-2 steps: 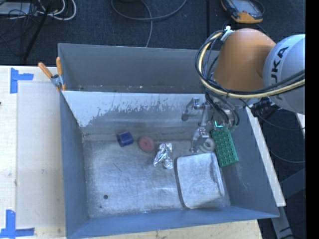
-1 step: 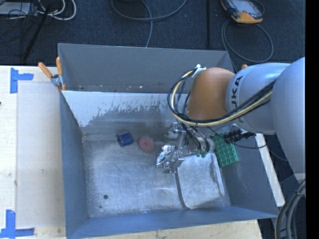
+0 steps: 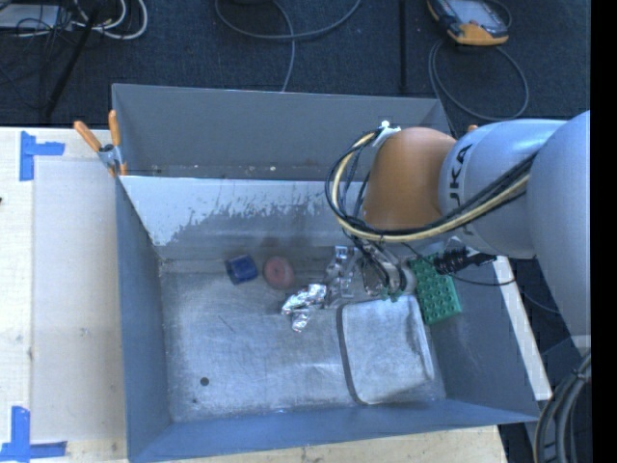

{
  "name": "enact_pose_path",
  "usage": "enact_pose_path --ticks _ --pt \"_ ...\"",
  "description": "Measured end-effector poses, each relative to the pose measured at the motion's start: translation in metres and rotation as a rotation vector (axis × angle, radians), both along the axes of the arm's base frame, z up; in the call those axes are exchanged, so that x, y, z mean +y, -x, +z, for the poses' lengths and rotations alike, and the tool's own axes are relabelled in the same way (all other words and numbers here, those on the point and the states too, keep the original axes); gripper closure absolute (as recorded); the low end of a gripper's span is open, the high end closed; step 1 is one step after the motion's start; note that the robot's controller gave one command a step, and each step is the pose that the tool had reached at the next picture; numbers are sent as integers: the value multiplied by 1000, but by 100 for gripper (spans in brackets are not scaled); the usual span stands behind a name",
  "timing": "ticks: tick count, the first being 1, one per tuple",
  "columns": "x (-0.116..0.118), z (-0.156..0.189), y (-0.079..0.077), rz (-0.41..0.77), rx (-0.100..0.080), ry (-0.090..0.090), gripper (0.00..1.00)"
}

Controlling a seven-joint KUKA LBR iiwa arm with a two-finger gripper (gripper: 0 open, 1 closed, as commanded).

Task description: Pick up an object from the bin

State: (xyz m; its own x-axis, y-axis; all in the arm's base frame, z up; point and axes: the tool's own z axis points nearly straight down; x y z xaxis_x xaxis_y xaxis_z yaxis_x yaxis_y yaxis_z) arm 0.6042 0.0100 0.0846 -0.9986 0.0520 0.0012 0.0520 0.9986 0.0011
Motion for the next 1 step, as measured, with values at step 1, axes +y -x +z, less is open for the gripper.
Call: enact_pose_path --ticks 1 --pt "11 117 -2 170 -10 1 100"
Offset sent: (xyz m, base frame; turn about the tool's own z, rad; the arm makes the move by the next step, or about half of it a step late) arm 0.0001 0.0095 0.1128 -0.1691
